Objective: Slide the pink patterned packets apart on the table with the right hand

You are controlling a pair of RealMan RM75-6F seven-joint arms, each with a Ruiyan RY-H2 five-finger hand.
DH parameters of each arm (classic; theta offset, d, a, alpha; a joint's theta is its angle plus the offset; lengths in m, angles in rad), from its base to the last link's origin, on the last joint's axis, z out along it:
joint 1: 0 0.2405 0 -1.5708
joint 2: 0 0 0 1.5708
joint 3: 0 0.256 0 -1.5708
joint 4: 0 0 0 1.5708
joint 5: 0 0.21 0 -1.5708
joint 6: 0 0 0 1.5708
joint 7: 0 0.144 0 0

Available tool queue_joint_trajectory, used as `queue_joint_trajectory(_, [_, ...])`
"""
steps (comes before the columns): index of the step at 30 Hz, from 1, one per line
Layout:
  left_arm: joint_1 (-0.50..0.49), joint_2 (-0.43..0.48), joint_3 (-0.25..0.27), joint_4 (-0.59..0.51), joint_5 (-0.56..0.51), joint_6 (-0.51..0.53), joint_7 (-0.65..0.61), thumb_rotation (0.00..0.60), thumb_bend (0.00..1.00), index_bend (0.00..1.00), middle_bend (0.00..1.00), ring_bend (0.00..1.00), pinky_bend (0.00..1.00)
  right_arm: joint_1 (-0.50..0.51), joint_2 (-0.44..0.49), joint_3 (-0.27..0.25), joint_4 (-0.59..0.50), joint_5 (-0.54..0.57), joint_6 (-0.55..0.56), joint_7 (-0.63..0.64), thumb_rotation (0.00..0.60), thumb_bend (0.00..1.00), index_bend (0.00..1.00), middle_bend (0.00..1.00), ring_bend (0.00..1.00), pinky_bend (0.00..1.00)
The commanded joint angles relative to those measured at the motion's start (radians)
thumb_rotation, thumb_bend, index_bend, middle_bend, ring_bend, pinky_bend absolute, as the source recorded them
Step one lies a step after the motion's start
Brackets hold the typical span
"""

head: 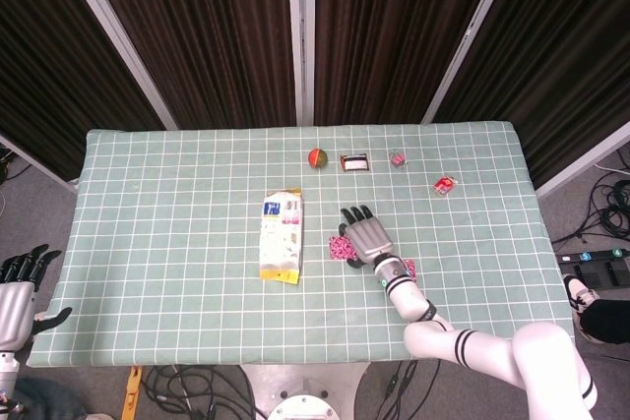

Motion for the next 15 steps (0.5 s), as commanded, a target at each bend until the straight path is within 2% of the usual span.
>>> queue_joint_trajectory(1, [0.000, -0.001, 0.000, 0.001, -0.001, -0.001, -0.001, 0.600, 0.01, 0.23, 0.23, 0.17, 0.16, 0.000, -0.001, -0.001, -0.001, 0.002, 0.001, -0.001, 0.572, 0.14, 0.38, 0.05, 0.00, 0.00])
queue_joint_trajectory(7, [0.002, -0.002, 0.001, 0.004, 0.002, 0.002, -0.004, 0.600, 0.01, 0.23, 0.23, 0.17, 0.16, -0.007, 0.018, 0.010, -0.033, -0.003, 0.022, 0.014, 0.572, 0.14, 0.38, 0.05, 0.00, 0.00])
queue_joint_trajectory(15, [-0.002, 0.000, 0.001, 0.001, 0.009, 0.000, 0.000, 0.600, 0.01, 0.23, 0.23, 0.17, 0.16, -0.084, 0.164, 0.013, -0.228, -0.007, 0.117, 0.056, 0.567, 0.14, 0.38, 0.05, 0.00, 0.00])
